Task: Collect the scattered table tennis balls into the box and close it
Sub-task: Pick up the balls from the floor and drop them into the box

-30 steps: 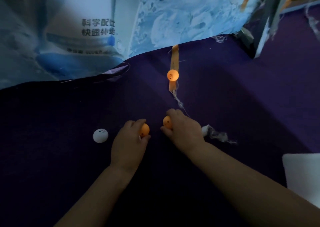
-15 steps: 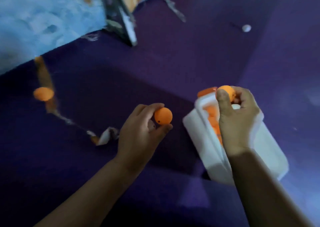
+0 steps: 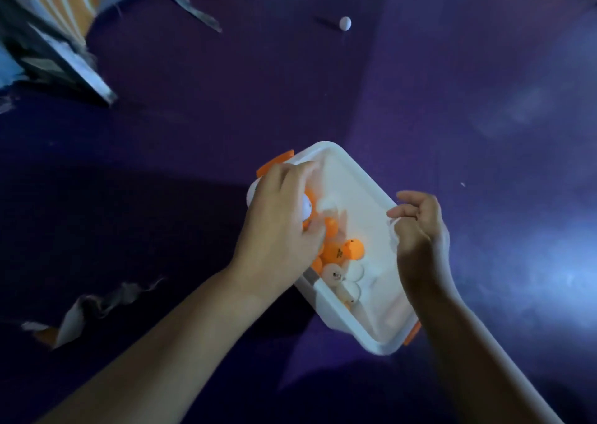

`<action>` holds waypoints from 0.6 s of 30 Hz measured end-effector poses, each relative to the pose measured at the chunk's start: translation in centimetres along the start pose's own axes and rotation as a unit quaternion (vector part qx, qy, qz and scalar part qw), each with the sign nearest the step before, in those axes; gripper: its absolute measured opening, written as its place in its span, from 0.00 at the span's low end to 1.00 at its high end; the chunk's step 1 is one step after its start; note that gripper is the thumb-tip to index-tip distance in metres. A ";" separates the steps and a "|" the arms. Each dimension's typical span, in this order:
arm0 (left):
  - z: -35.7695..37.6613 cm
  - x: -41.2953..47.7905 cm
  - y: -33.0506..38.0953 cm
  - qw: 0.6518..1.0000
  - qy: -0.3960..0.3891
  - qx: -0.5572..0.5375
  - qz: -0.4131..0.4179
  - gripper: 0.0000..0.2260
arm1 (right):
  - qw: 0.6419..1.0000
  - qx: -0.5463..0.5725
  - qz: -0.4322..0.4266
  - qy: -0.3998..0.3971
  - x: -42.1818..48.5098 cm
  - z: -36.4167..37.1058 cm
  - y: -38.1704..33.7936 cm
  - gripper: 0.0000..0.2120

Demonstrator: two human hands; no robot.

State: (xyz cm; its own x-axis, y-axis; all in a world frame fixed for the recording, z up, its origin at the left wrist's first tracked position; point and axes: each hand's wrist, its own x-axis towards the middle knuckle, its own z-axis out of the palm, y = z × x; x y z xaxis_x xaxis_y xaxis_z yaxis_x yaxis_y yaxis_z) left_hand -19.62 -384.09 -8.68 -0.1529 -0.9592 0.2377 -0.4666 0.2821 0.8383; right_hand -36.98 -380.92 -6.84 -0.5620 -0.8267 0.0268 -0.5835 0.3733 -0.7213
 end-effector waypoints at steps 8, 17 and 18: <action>1.4 -1.1 -1.3 0.999 -0.025 0.030 0.007 0.26 | 0.996 -0.081 -0.031 0.016 -0.7 1.1 0.4 0.22; -4.9 -5.7 -5.0 0.986 0.067 0.137 -0.064 0.26 | 0.991 -0.074 -0.108 0.000 -1.6 5.7 -4.5 0.18; -6.0 -6.7 -5.5 0.983 0.073 0.144 -0.085 0.26 | 0.988 -0.078 -0.130 -0.017 -2.3 6.5 -5.5 0.18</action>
State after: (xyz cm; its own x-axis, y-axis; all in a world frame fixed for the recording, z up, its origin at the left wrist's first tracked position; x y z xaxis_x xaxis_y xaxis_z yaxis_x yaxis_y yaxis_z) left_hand -10.78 -379.26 -11.89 0.0652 -0.9793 0.1917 -0.7056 0.0906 0.7028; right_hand -28.64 -383.83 -7.44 -0.3614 -0.9165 0.1717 -0.7911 0.2039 -0.5767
